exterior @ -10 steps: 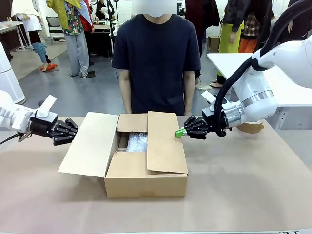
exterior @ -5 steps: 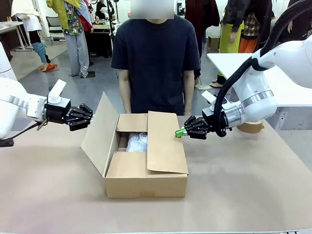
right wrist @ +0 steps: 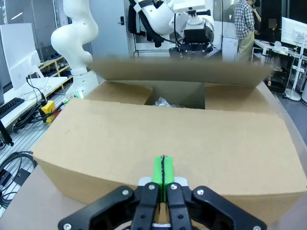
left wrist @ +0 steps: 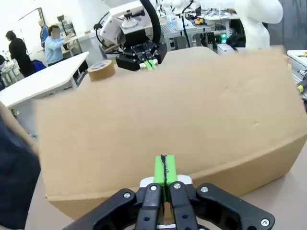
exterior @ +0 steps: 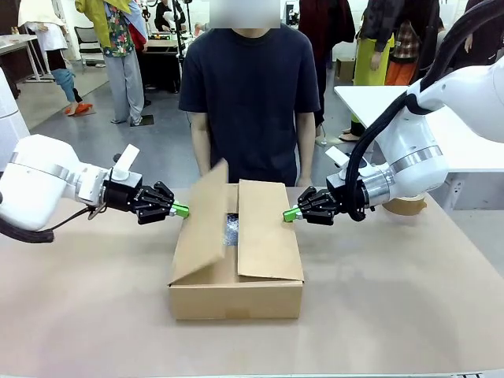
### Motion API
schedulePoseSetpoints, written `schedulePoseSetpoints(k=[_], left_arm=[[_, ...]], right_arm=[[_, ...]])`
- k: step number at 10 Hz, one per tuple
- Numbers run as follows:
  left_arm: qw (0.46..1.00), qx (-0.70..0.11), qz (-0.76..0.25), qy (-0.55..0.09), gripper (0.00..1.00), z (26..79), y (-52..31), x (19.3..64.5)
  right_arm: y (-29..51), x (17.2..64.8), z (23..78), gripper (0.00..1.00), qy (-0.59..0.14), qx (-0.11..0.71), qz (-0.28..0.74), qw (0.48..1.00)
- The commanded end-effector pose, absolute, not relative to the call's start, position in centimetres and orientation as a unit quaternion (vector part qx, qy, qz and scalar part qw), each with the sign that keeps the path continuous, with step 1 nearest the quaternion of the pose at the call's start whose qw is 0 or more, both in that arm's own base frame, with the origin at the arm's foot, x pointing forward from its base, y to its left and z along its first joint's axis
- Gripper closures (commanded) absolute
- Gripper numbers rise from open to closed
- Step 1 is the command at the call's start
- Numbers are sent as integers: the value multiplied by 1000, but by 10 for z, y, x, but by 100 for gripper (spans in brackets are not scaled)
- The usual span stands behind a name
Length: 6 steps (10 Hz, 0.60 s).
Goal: Wrap the clocks to prevent damage.
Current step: Push the left (or right) flap of the Package Box to close it.
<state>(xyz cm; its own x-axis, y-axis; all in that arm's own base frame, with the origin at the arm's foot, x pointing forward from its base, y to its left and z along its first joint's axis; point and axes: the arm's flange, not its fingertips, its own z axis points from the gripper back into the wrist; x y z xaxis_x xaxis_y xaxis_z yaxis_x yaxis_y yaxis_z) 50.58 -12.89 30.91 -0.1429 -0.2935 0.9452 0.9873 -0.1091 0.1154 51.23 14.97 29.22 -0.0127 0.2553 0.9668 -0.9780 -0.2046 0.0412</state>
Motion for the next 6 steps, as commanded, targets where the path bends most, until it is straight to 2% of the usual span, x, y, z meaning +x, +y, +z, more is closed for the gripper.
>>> schedulePoseSetpoints(k=[1,6], left_arm=[[520,-401,-628,-417,99,304,-138,517],[520,-400,-638,-404,99,293,-149,519]], right_arm=[[151,512,287,99,-371,482,605,514],[151,512,287,99,-371,482,605,514]])
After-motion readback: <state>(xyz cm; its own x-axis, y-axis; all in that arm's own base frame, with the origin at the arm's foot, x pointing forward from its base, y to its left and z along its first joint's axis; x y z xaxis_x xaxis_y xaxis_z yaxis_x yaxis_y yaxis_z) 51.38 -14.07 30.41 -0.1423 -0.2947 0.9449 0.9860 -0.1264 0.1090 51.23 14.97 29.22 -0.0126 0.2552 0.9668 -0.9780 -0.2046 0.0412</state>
